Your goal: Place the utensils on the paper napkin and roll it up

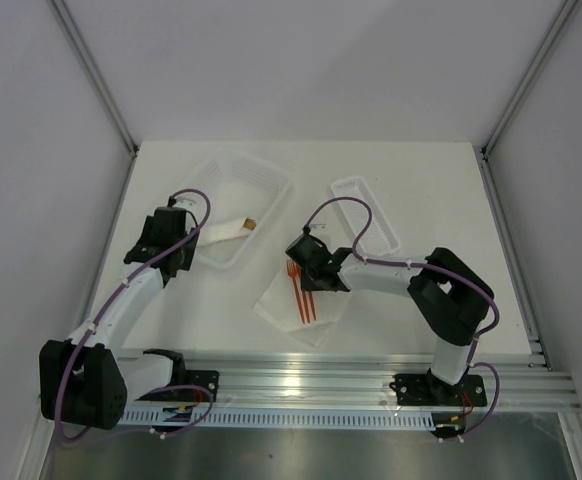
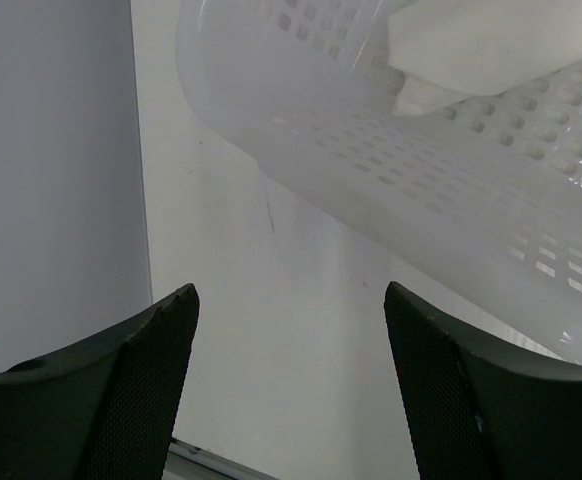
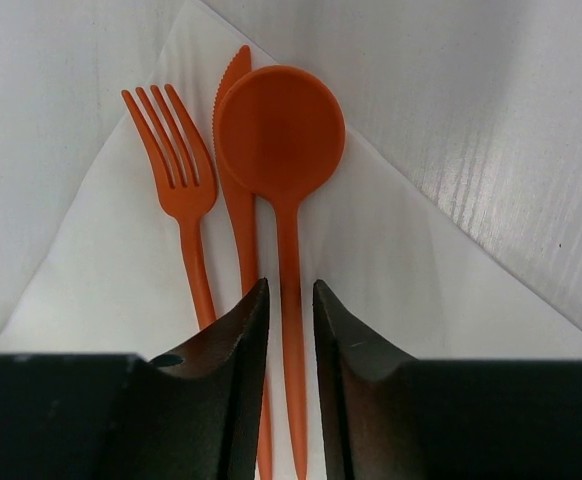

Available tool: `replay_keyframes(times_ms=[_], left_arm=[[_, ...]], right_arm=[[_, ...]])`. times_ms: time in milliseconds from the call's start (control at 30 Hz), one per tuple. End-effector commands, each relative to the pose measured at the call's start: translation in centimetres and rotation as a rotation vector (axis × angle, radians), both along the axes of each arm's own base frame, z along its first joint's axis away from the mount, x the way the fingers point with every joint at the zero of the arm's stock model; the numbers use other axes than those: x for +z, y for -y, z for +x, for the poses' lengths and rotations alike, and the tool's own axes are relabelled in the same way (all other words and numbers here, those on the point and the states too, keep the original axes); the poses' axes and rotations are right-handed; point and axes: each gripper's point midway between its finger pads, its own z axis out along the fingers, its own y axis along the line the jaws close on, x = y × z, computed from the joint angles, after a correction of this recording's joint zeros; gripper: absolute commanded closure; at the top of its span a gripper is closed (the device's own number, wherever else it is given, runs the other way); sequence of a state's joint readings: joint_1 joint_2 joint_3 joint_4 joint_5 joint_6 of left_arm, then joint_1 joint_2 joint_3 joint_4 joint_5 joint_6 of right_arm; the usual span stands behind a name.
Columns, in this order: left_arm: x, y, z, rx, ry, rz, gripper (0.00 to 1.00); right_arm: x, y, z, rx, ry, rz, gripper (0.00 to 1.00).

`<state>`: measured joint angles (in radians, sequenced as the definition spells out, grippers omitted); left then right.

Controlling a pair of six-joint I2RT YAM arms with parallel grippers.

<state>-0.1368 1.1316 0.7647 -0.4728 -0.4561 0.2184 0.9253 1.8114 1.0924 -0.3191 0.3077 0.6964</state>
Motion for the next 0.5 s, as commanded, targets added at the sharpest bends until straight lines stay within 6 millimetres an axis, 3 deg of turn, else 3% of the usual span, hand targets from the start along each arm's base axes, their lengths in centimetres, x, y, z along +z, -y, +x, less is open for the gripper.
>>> replay_keyframes(times_ms=[0, 300, 400, 467], left_arm=[[0.5, 0.1, 0.5, -0.005, 0.035, -0.016, 0.21], [0.5, 0.1, 0.5, -0.006, 0.034, -0.017, 0.21], [0.6, 0.2, 0.5, -0.005, 0.037, -0.018, 0.21], [0.8, 0.1, 0.4, -0.005, 0.040, -0.019, 0.21]], right_arm=[[2.2, -0.3, 0.6, -0.027, 0.051, 0.036, 0.72], [3.9, -0.2, 0.8, -0.018, 0.080, 0.042, 0.65], [4.9, -0.1, 0.8, 0.017, 0.108, 0.043, 0.64], [6.8, 0.2, 0.6, 0.069, 0.148, 0.051, 0.67]])
